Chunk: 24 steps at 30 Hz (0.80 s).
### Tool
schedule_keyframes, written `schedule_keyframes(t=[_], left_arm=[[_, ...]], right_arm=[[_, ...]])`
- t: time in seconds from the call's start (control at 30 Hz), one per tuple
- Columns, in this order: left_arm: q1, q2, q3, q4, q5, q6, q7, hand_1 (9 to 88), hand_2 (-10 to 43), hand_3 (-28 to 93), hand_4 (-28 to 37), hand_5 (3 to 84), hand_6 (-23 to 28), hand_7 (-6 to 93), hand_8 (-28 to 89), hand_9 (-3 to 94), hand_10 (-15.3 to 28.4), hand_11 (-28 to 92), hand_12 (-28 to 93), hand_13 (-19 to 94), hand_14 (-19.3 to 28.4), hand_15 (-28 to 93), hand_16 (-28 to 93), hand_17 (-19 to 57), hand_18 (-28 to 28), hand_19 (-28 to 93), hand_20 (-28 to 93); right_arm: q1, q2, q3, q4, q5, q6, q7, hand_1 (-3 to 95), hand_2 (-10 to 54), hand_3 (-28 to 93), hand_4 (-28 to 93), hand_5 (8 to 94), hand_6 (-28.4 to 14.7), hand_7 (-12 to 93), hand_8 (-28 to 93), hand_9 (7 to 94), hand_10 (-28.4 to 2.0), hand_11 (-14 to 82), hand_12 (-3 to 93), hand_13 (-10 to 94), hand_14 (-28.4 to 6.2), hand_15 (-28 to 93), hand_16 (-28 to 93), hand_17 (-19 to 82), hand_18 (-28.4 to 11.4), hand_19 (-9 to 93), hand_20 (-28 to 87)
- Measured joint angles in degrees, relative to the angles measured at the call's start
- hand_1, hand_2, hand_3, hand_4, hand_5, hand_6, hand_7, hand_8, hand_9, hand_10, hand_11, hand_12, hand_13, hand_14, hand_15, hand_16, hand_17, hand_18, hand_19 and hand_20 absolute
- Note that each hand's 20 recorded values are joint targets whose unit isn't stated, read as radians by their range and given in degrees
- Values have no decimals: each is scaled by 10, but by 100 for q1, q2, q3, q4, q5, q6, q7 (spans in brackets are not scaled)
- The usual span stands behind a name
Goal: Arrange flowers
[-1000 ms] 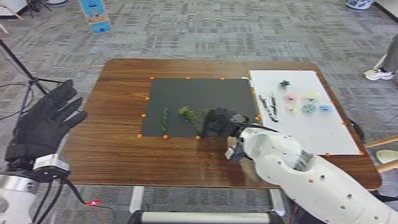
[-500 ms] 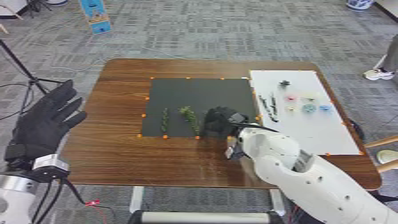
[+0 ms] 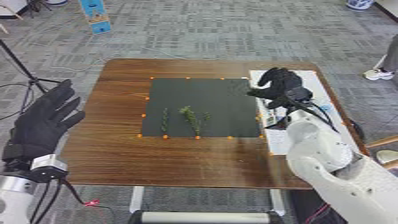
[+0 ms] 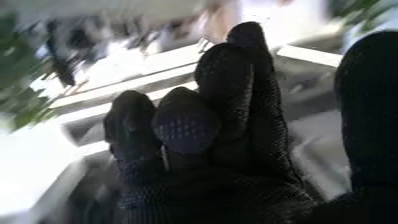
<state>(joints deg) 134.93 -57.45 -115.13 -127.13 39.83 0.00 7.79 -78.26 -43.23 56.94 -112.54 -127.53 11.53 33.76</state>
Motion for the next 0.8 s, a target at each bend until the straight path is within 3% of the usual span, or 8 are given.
schedule_keyframes(t=[0.07,0.13,0.2,0.4,0.63,0.77,0.8], left_arm=[[1,-4,2,0,0,0,3,248,-95,641,-283,230,15,150,-84,173,82,99,196,129,110,100,67,-118,180,354,95],[12,-15,2,-1,0,3,11,248,-95,642,-283,230,15,150,-84,173,81,98,197,129,110,100,68,-117,179,355,95],[29,-44,18,-3,-2,11,24,249,-95,641,-283,230,15,150,-85,173,81,97,198,129,110,100,68,-118,179,354,95],[-11,-116,202,29,-7,3,3,248,-95,640,-283,229,15,149,-84,173,81,96,199,129,110,98,69,-118,179,353,95],[-26,-109,195,34,-7,3,-2,246,-95,643,-283,230,15,151,-85,175,83,97,199,130,111,98,69,-117,179,352,96],[-26,-106,182,34,-8,3,-4,245,-95,644,-283,230,14,151,-85,175,83,97,199,131,111,96,69,-118,180,353,96],[-24,-106,180,34,-8,3,-4,246,-95,642,-283,230,14,151,-85,175,83,96,199,131,111,97,69,-118,179,353,96]], right_arm=[[69,13,13,290,-51,132,37,517,-92,257,-227,647,-18,245,-107,706,-131,560,347,674,-104,784,359,396,-206,931,548],[176,0,-53,642,-60,177,26,604,-66,-116,-101,631,-15,228,-85,667,-127,551,361,635,-102,778,366,348,-177,914,540],[265,-71,-102,996,4,174,-29,656,-48,-262,-107,624,-8,240,-63,647,-123,545,378,606,-97,776,382,318,-151,890,567],[505,-484,-536,1718,-39,159,246,681,-56,-283,-185,630,-12,408,-58,648,-119,547,398,603,-90,777,385,312,-137,876,590],[704,-586,-1134,1829,-338,37,464,647,-81,-268,-54,632,-14,455,-89,662,-124,552,391,626,-94,773,378,338,-162,892,569],[733,-466,-1173,1792,-337,25,440,568,-95,71,-139,639,-19,486,-119,682,-129,558,374,654,-103,770,358,371,-200,924,507],[735,-422,-1173,1773,-337,30,441,568,-95,95,-150,639,-19,487,-120,682,-130,558,373,654,-103,770,358,371,-202,926,504]])
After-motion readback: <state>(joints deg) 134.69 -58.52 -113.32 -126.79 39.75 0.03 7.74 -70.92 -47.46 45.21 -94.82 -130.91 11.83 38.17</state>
